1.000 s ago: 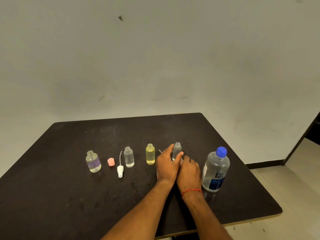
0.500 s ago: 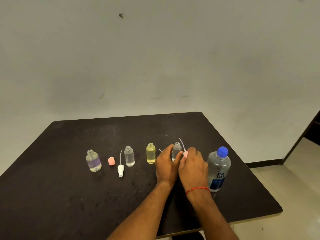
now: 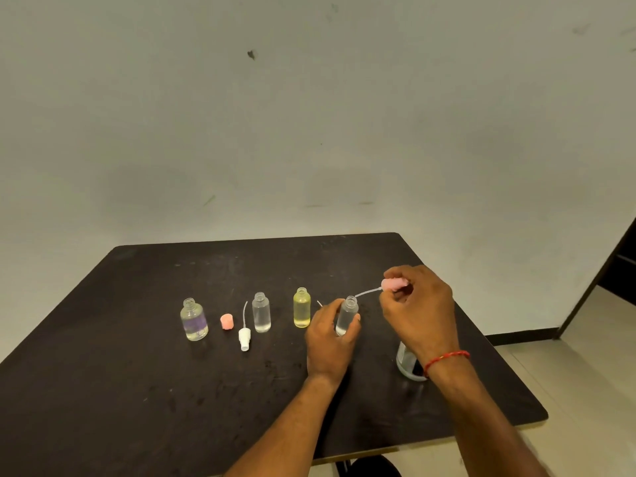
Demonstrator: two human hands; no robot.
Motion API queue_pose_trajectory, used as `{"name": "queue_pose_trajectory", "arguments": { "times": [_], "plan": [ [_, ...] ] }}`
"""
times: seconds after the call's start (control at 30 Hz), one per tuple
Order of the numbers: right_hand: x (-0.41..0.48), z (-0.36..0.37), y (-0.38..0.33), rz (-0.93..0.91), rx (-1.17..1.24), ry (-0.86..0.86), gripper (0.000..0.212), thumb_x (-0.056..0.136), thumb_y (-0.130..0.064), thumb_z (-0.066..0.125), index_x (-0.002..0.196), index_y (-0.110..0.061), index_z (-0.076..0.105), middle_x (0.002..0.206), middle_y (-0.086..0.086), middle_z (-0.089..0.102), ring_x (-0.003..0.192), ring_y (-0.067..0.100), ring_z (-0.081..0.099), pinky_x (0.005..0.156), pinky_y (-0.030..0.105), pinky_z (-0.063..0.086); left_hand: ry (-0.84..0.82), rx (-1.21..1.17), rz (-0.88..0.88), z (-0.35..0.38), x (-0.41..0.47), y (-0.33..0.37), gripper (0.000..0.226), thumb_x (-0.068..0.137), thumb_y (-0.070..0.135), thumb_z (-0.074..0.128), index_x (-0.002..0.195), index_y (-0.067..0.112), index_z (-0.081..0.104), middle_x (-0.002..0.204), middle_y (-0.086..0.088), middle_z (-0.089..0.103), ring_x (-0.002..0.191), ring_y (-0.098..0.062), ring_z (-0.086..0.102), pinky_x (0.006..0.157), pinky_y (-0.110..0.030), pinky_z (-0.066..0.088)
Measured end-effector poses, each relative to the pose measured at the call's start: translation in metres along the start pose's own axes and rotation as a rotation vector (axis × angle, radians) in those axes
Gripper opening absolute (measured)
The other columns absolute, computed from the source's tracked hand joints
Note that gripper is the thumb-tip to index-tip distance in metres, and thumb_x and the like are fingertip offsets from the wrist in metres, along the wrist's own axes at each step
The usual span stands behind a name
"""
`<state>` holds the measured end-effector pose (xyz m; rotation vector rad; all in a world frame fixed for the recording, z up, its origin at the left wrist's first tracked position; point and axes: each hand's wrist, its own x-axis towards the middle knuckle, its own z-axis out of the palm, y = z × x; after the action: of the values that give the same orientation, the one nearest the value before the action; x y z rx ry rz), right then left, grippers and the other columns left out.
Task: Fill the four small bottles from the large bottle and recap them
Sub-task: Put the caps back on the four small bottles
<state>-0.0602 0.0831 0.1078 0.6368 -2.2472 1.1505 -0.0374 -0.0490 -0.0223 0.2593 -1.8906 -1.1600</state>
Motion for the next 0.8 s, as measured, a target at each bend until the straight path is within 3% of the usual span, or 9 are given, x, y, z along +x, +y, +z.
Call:
{"name": "queue_pose_trajectory", "arguments": {
  "times": [0.2,0.33,0.5,0.63,0.8],
  "plan": [
    [-0.003,0.002,-0.003,0.017,-0.049,-0.103,0.016,0.085,-0.009,0.06,0.091,-0.016,0.073,0.088,-0.001,0.065,0.069,0.006,0.055,0.061,0.0,0.038,-0.033,0.037,0.037,-0.004,-0.009,0.0,0.029,0.086,0.027,0.077,0.114,0.029,0.069,0.103,0.024,0.068,0.098,-0.004,0.065,0.084,-0.034,0.057],
    [-0.003,0.009,-0.006,0.018,-0.073,-0.313,0.018,0.084,-0.008,0.063,0.094,-0.019,0.071,0.093,-0.003,0.063,0.079,0.01,0.06,0.073,0.013,0.049,-0.067,0.035,0.028,-0.007,-0.012,0.0,0.031,0.087,0.028,0.079,0.116,0.028,0.068,0.105,0.017,0.07,0.099,-0.005,0.066,0.084,-0.034,0.058],
    [0.001,0.017,-0.009,0.013,-0.089,-0.527,0.021,0.083,-0.001,0.061,0.096,-0.015,0.07,0.096,0.0,0.066,0.087,0.011,0.06,0.079,0.021,0.051,-0.118,0.015,0.047,-0.01,-0.014,0.008,0.03,0.087,0.032,0.078,0.114,0.037,0.065,0.097,0.035,0.063,0.093,0.001,0.064,0.078,-0.023,0.055],
    [0.001,0.022,-0.006,-0.023,-0.143,-0.59,0.02,0.081,-0.001,0.06,0.091,-0.015,0.069,0.091,-0.001,0.067,0.087,0.015,0.06,0.084,0.034,0.054,-0.151,-0.011,0.023,-0.013,-0.013,0.012,0.027,0.09,0.032,0.076,0.109,0.044,0.062,0.094,0.035,0.062,0.093,-0.001,0.064,0.076,-0.014,0.051],
    [0.005,0.026,-0.003,0.044,-0.17,-0.608,0.019,0.082,-0.005,0.065,0.095,-0.017,0.064,0.092,-0.003,0.062,0.089,0.013,0.059,0.085,0.027,0.052,-0.172,0.002,0.018,-0.012,-0.013,0.011,0.022,0.092,0.036,0.073,0.112,0.041,0.065,0.098,0.042,0.06,0.095,0.004,0.063,0.08,-0.017,0.055]
  ]
}}
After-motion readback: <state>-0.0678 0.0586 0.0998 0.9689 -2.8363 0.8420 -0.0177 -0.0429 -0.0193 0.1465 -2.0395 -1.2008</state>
